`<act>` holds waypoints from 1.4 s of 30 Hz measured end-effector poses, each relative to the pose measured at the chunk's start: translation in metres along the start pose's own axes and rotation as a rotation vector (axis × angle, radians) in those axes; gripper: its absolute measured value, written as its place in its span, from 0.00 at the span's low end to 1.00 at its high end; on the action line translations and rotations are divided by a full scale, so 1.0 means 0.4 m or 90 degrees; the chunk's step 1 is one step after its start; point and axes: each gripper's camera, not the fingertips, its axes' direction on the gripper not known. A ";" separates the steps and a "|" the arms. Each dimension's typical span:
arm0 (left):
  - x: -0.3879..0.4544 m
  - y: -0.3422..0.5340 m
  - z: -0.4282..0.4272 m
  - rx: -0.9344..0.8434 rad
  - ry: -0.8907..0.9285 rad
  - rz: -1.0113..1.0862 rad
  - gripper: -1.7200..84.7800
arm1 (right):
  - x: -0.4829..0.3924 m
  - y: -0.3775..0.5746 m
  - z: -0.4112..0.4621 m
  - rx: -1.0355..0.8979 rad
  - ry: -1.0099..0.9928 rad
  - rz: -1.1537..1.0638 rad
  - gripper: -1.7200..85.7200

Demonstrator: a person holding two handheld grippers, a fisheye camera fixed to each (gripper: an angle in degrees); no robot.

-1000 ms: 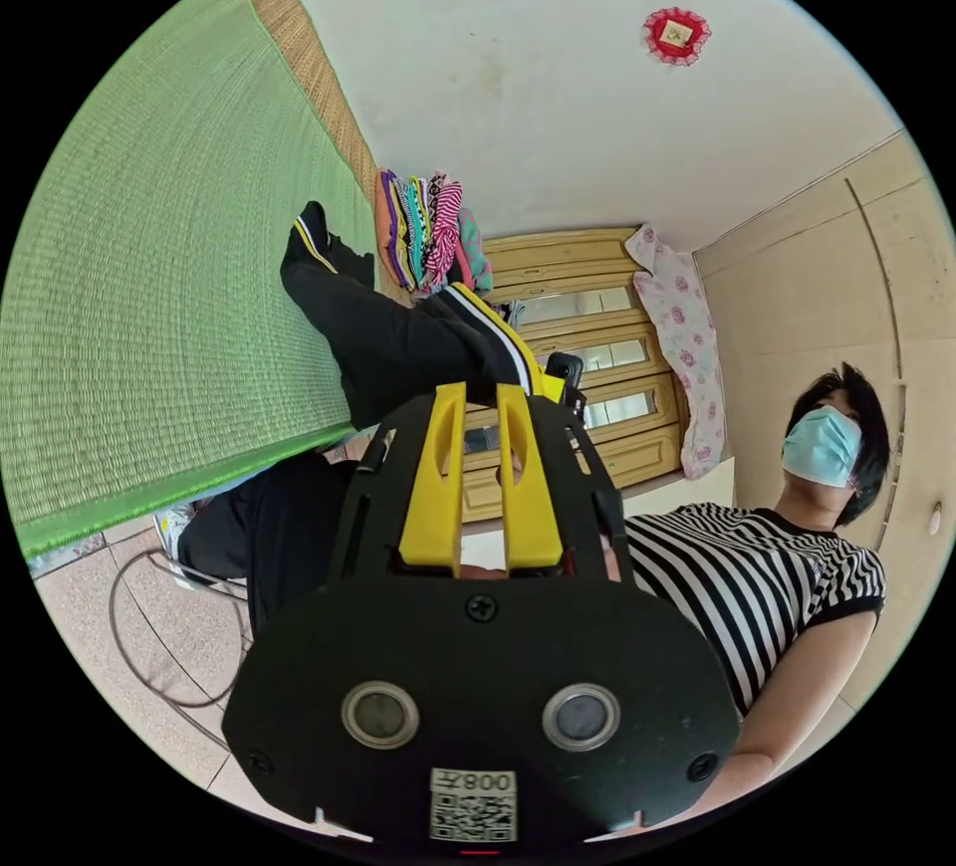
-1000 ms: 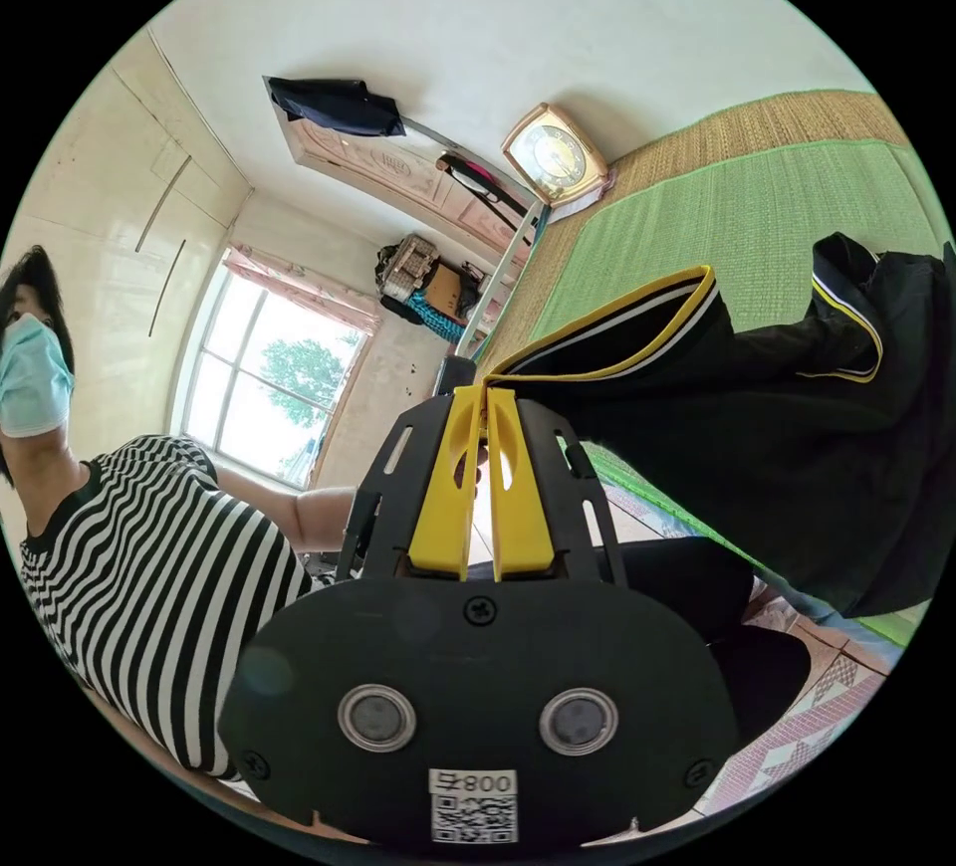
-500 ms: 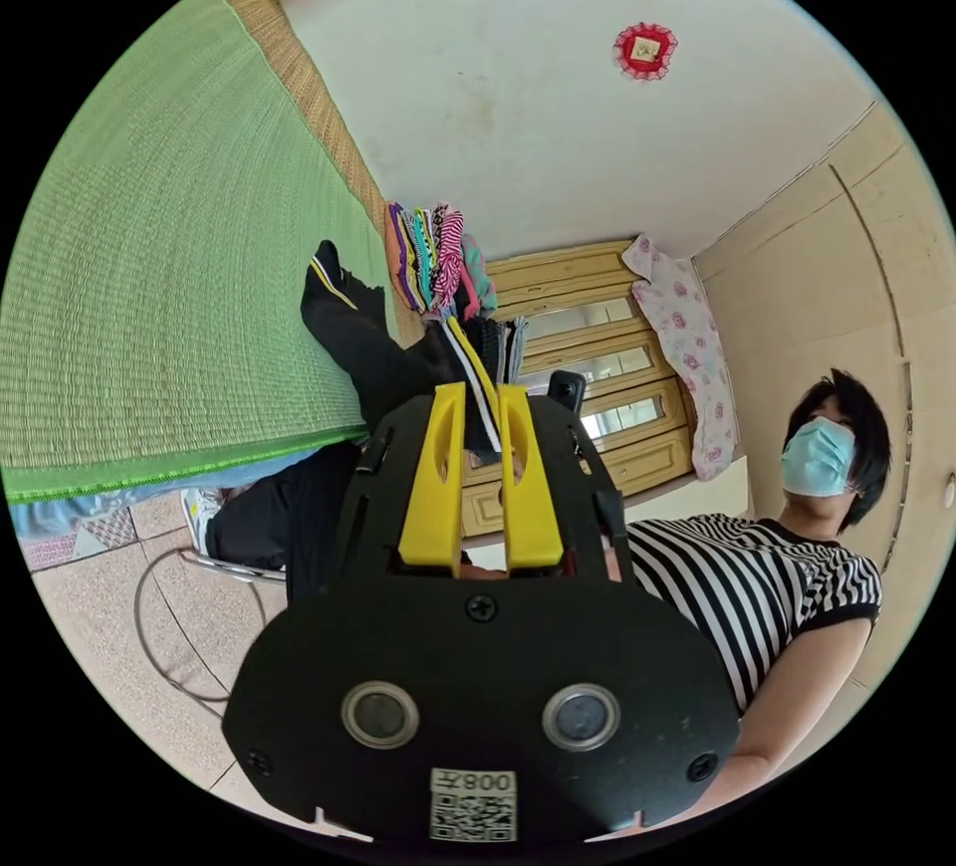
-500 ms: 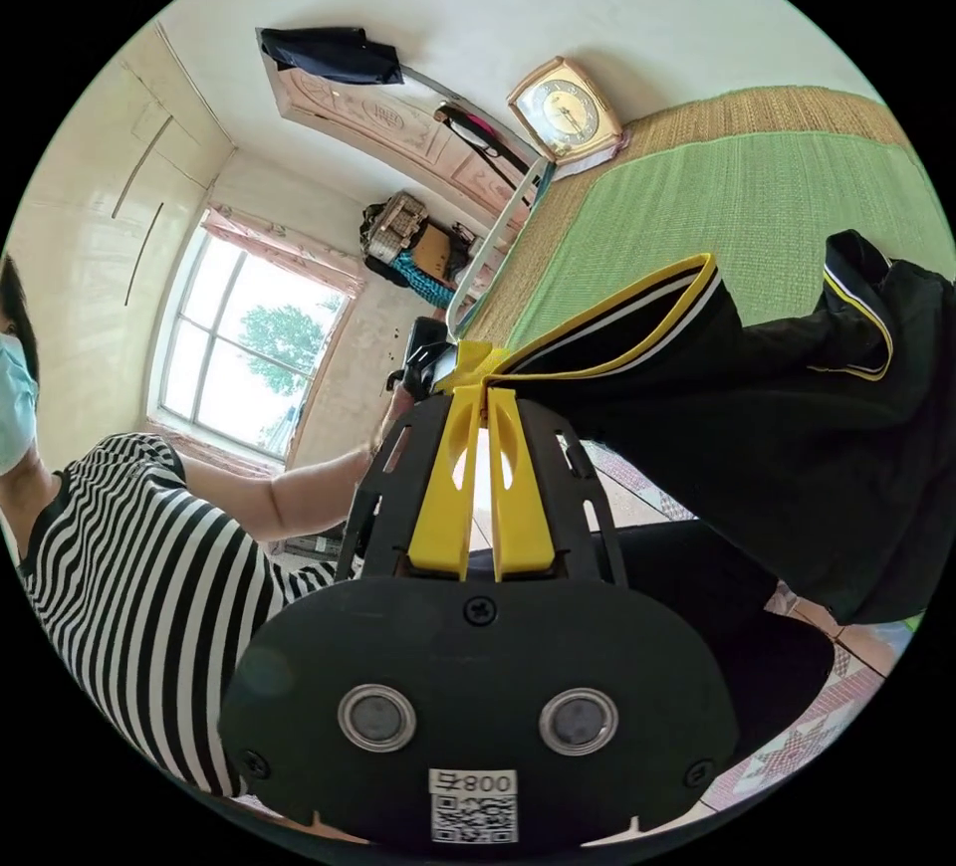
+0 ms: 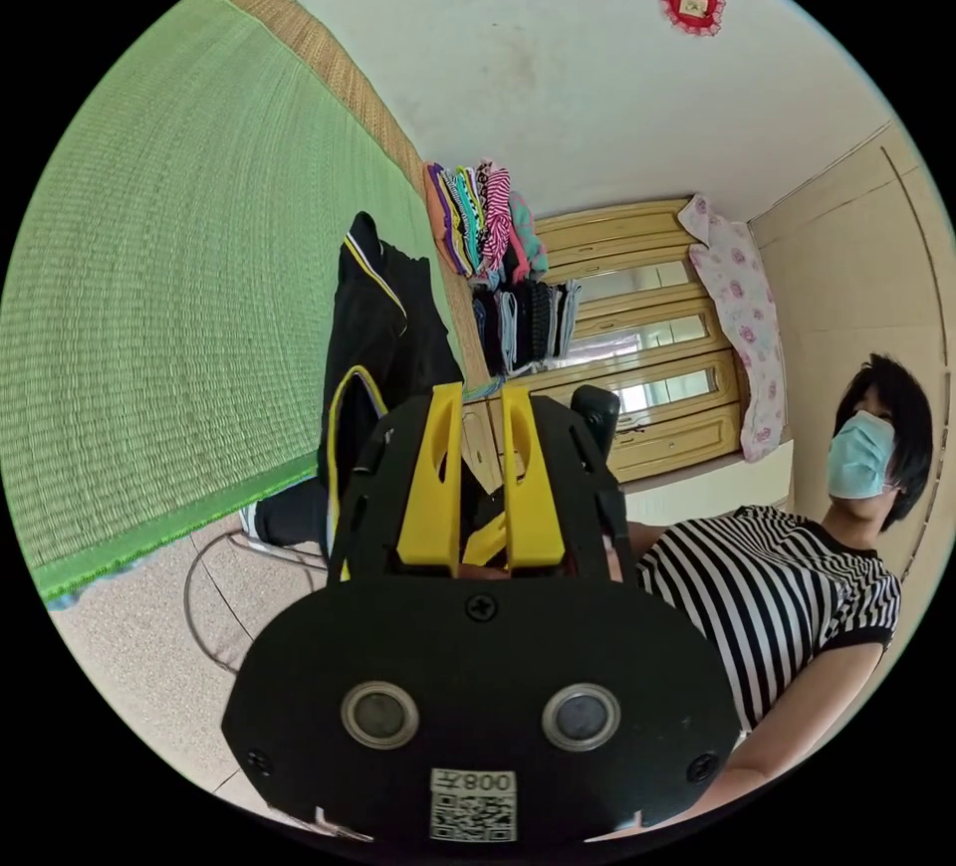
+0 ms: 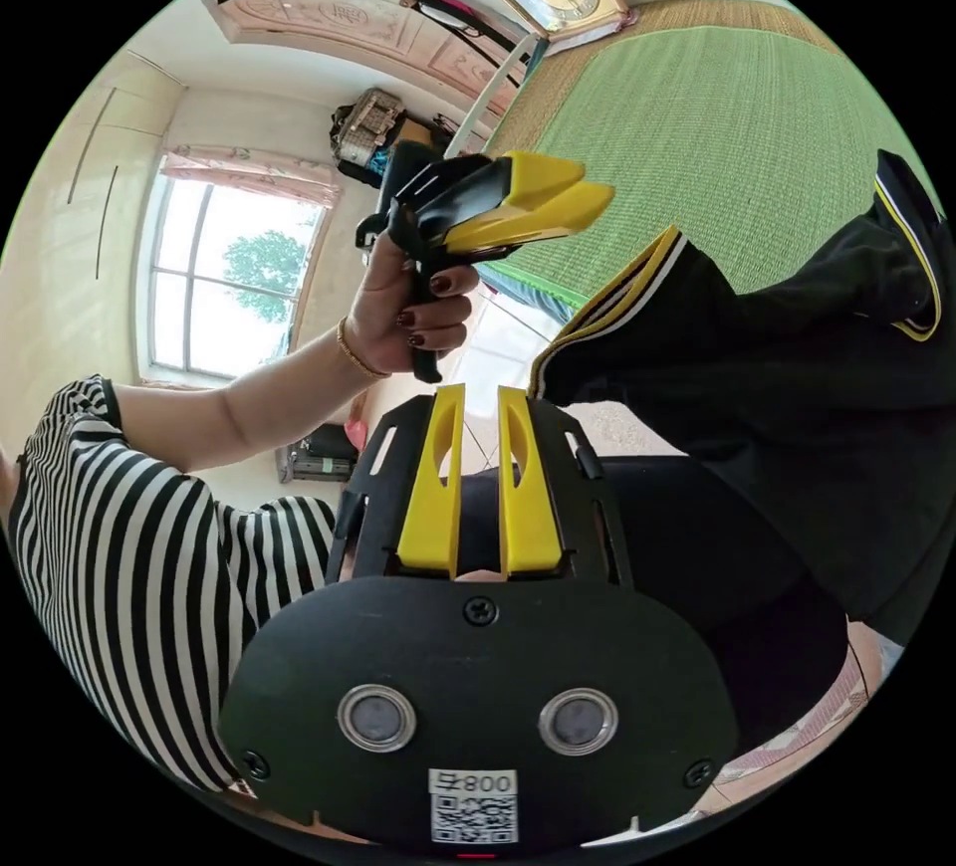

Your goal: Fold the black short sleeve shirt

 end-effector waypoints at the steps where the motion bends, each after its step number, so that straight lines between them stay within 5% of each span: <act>1: 0.002 -0.018 0.017 -0.008 -0.002 0.002 0.11 | 0.004 0.003 -0.006 -0.003 0.007 -0.002 0.10; 7: 0.042 -0.224 0.254 -0.152 -0.138 0.069 0.11 | 0.069 0.032 -0.141 0.028 0.048 -0.008 0.10; 14: 0.063 -0.282 0.503 -0.308 -0.390 0.127 0.11 | 0.395 0.079 -0.603 0.213 0.304 0.186 0.11; 29: 0.107 -0.280 0.577 -0.280 -0.505 0.080 0.07 | 0.710 -0.035 -0.902 0.197 0.364 0.336 0.07; 42: 0.209 -0.354 0.451 -0.175 -0.473 0.064 0.03 | 0.502 0.257 -1.253 0.283 0.263 0.270 0.02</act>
